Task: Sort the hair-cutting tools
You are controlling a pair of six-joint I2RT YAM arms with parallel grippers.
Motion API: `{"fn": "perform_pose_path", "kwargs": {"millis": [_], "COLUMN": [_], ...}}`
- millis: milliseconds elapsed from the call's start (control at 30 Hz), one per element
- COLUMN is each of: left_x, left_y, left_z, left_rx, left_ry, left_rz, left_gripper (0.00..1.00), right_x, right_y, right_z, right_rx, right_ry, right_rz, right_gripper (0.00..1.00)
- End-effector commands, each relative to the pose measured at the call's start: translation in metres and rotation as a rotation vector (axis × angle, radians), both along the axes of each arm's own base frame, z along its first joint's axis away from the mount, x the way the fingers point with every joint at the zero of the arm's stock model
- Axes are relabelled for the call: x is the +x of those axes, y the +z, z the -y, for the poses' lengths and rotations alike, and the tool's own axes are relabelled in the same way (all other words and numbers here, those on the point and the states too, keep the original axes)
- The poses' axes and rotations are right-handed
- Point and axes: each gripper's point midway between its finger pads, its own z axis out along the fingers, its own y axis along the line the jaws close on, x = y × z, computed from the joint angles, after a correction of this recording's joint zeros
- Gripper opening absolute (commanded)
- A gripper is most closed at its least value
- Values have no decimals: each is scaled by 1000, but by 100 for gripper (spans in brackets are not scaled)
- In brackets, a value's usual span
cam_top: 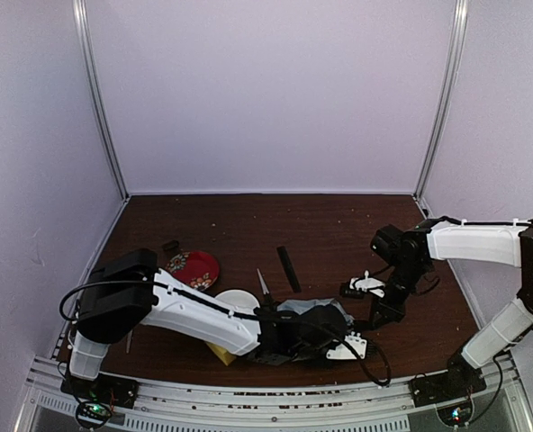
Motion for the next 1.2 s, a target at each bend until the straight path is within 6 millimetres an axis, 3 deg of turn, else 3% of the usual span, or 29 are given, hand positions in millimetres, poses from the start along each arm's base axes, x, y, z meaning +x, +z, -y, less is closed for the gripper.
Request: {"fn": "perform_pose_path", "kwargs": {"millis": [0, 133, 333, 433, 567, 767, 900, 1033, 1167], "left_x": [6, 8, 6, 9, 13, 23, 25, 4, 6], "left_y": [33, 39, 40, 41, 46, 50, 42, 34, 27], "left_z": [6, 5, 8, 8, 6, -13, -23, -18, -8], "left_rx": [-110, -132, -153, -158, -162, -158, -139, -73, 13], "left_ry": [37, 40, 20, 28, 46, 120, 125, -5, -2], "left_rz": [-3, -21, -61, -63, -56, -53, -70, -109, -118], "left_gripper": [8, 7, 7, 7, 6, 5, 6, 22, 33], "right_x": [6, 11, 16, 13, 7, 4, 5, 5, 4], "right_y": [13, 9, 8, 6, 6, 5, 6, 5, 5], "right_z": [-6, -8, -21, -27, -28, -25, -24, -24, -25], "right_rx": [31, 22, 13, 21, 36, 33, 36, 33, 36], "right_ry": [-10, -26, 0, 17, 32, 32, 26, 25, 25], "right_rz": [18, 11, 5, -17, -36, -26, -20, -22, -33], "right_gripper": [0, 35, 44, 36, 2, 0, 0, 0, 0]}}
